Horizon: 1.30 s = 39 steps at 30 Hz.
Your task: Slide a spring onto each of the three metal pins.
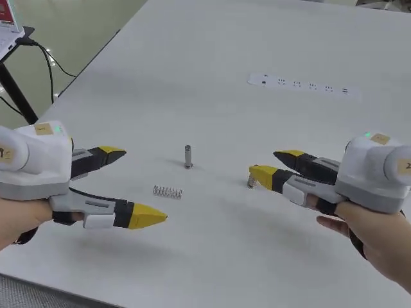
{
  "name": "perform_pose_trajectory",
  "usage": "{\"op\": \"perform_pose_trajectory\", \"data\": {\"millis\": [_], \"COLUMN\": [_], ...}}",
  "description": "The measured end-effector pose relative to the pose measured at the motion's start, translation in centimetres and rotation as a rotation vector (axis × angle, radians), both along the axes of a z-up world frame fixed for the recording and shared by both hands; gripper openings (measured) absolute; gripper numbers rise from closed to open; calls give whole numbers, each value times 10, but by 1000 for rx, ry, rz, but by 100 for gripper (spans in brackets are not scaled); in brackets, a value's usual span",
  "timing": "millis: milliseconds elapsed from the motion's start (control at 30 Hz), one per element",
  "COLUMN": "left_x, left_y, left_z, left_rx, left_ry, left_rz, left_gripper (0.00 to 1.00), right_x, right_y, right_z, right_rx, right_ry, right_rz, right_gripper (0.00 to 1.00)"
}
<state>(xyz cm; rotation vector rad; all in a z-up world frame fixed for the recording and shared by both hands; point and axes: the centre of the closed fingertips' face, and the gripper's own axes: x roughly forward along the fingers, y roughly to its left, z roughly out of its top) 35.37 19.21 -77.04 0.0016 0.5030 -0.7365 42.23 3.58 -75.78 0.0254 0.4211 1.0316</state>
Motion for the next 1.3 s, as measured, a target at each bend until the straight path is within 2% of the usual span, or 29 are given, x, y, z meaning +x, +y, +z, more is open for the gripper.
{"op": "perform_pose_trajectory", "data": {"millis": [133, 333, 533, 833, 1133, 1233, 1300], "left_x": [-1, 2, 6, 3, 3, 2, 2], "left_y": [-1, 1, 0, -2, -1, -3, -6], "left_z": [1, 1, 5, 7, 10, 9, 8], "left_rx": [-14, -13, -24, -40, -52, -62, -72], "left_ry": [3, 16, 14, 21, 21, 20, 22], "left_rz": [-15, -36, -52, -85, -126, -142, -151], "left_gripper": [98, 98, 97, 96, 96, 95, 95], "right_x": [-2, -9, -23, -31, -39, -41, -44], "right_y": [-1, -7, -8, -11, -16, -18, -19], "right_z": [2, 5, 4, 0, -6, -13, -21], "right_rx": [3, 14, -12, -46, -78, -95, -128], "right_ry": [-1, 9, 15, 21, 30, 32, 29], "right_rz": [3, -37, -34, -37, -38, -36, -30], "right_gripper": [38, 38, 37, 36, 36, 36, 37]}}
